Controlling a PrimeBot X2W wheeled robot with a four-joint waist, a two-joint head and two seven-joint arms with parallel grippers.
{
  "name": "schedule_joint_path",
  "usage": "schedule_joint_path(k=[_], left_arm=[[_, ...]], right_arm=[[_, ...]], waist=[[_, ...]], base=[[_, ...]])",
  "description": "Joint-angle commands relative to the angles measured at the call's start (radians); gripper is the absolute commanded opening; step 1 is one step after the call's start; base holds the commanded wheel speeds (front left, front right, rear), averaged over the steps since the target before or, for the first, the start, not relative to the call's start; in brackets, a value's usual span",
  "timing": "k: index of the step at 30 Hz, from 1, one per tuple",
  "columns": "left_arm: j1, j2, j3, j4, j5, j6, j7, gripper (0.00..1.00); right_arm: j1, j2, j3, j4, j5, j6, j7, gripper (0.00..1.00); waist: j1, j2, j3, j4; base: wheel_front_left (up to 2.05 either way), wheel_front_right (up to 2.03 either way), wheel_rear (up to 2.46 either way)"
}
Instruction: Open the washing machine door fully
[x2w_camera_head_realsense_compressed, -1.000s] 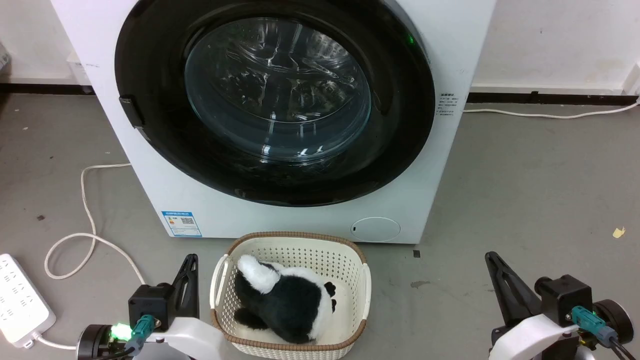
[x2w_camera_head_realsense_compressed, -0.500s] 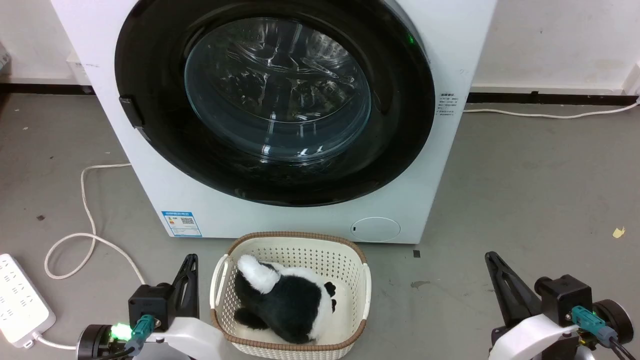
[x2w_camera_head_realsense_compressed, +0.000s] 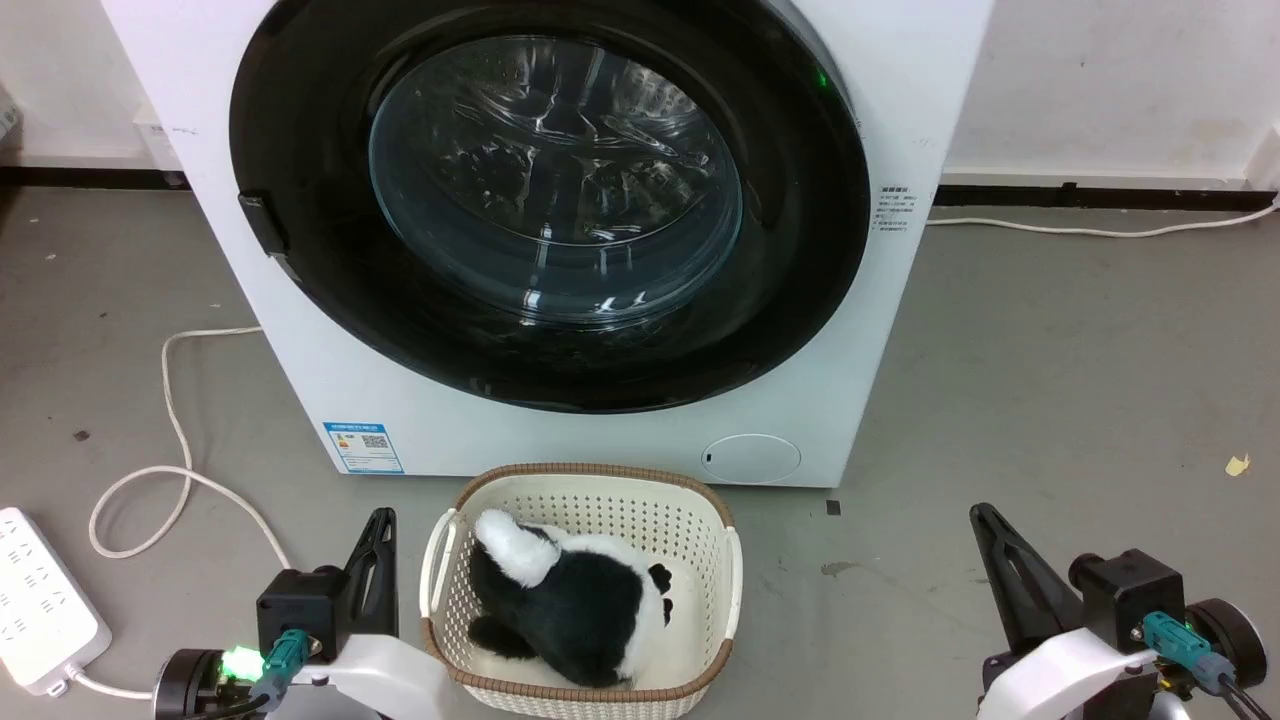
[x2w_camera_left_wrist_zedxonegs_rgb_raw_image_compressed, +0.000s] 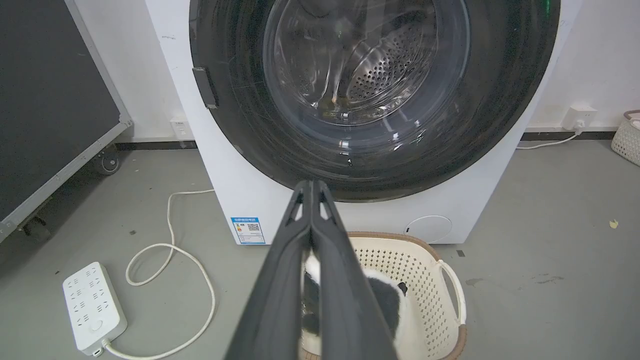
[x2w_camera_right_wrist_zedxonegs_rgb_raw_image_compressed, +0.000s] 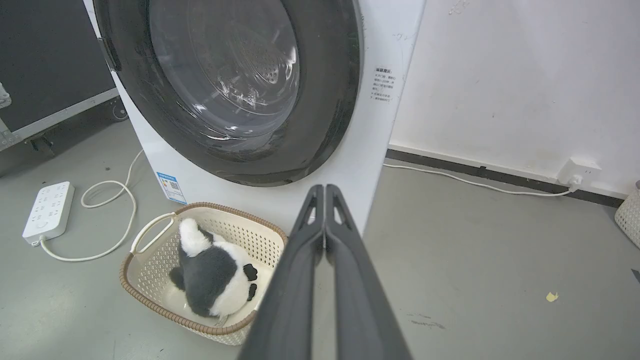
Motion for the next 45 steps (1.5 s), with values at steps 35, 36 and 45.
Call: schedule_joint_path(k=[35, 36, 45], left_arm=[[0.002, 0.0, -0.001, 0.001, -0.006, 0.002, -0.009, 1.0], [0.002, 0.0, -0.001, 0.001, -0.007, 0.002, -0.011, 1.0], [0.005, 0.0, -0.005, 0.001, -0.017, 0.005, -0.027, 1.0]], right_arm=[[0.001, 0.0, -0.004, 0.003, 0.011, 0.0, -0.008, 1.0], [0.001, 0.0, -0.005, 0.003, 0.014, 0.0, -0.01, 1.0], [0.002, 0.001, -0.001, -0.004, 0.018, 0.0, -0.027, 1.0]], waist=[[0.0, 0.0, 0.001, 0.0], [0.0, 0.0, 0.001, 0.0], [0.0, 0.0, 0.006, 0.001]], base=[[0.0, 0.0, 0.0], [0.0, 0.0, 0.0], [0.0, 0.0, 0.0]])
